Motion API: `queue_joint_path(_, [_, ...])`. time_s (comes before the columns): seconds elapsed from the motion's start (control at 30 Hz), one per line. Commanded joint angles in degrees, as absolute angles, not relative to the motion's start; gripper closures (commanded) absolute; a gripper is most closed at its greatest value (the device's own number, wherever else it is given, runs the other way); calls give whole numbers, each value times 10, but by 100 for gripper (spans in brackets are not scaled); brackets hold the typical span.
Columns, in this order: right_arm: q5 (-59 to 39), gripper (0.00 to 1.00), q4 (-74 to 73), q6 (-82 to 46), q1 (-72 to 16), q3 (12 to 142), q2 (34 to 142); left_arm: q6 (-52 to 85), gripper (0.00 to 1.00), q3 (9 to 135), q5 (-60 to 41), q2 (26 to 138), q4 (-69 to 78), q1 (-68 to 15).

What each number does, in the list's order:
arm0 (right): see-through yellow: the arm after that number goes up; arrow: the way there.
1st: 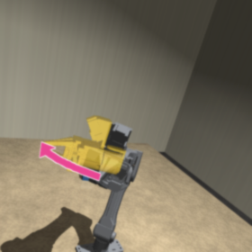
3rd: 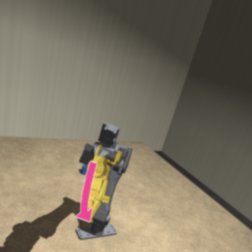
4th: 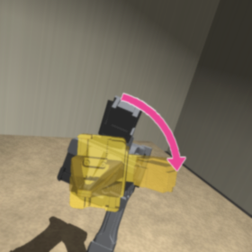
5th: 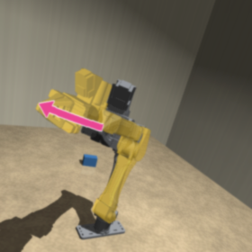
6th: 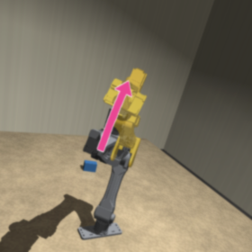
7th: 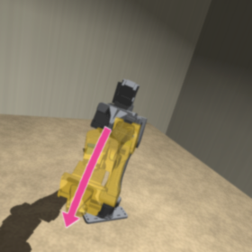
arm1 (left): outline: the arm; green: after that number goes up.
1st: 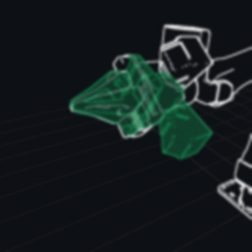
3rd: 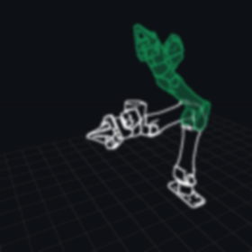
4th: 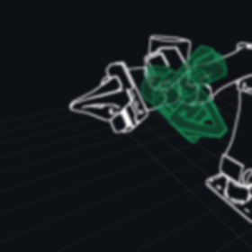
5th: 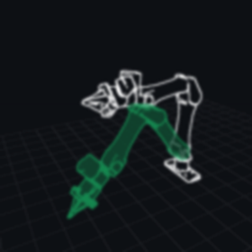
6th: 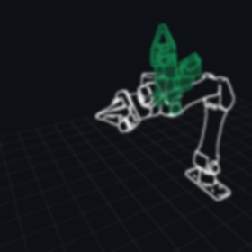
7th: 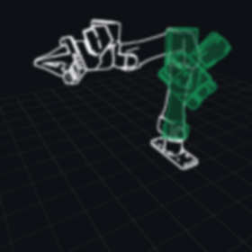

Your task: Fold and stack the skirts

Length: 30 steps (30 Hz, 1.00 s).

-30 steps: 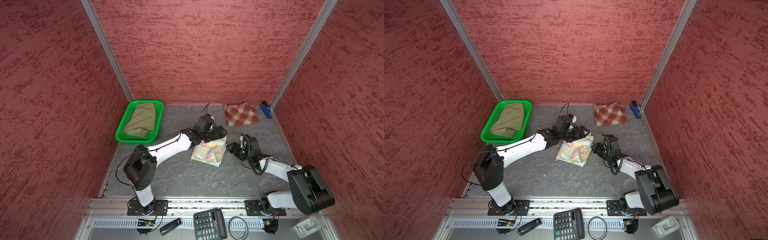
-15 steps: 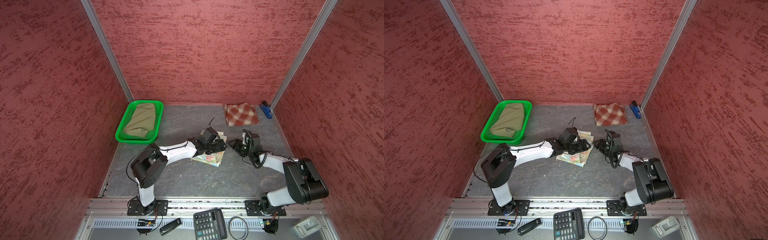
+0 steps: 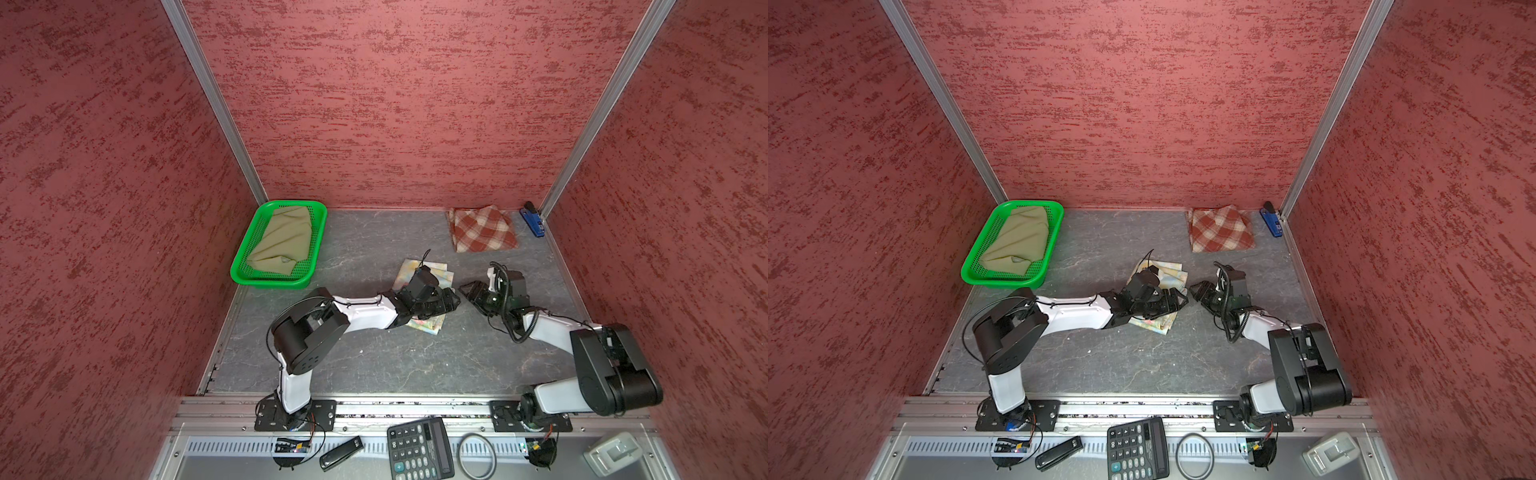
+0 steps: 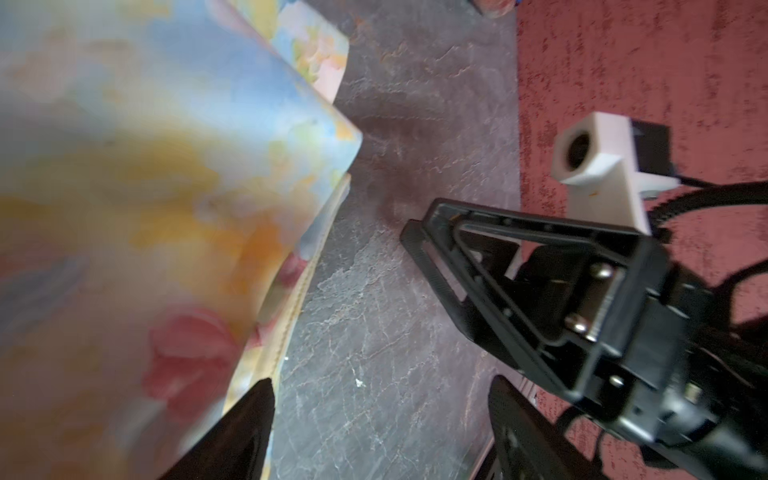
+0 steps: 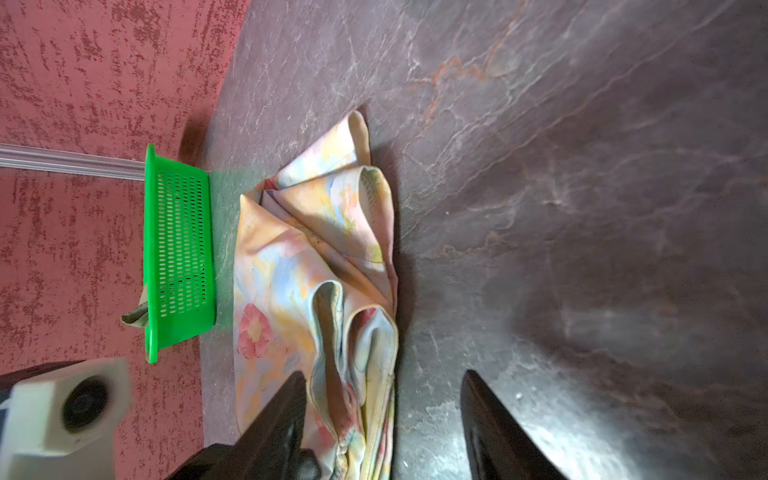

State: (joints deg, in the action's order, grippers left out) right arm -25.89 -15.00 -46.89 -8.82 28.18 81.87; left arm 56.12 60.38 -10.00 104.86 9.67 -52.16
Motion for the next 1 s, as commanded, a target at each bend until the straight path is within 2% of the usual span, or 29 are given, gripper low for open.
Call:
queue_joint_path(0.0, [-274,39,-175,-465,-87,303,826,519,17,583,-93,976,133,-510])
queue_joint_path(0.17, [-272,35,-165,-453,-97,324,854,479,15,554,-83,894,47,-476])
queue_joint_path(0.4, [-257,22,-171,-450,-118,336,891,477,15,485,-81,818,-4,-416])
queue_joint_path(0.6, [-255,23,-200,-462,-139,348,926,480,15,465,-82,809,-5,-410])
queue_joint_path(0.73, [-254,29,-230,-473,-145,353,943,482,15,463,-88,814,2,-410])
queue_joint_path(0.97, [-227,58,-222,-468,-156,375,951,489,15,454,-98,822,21,-407])
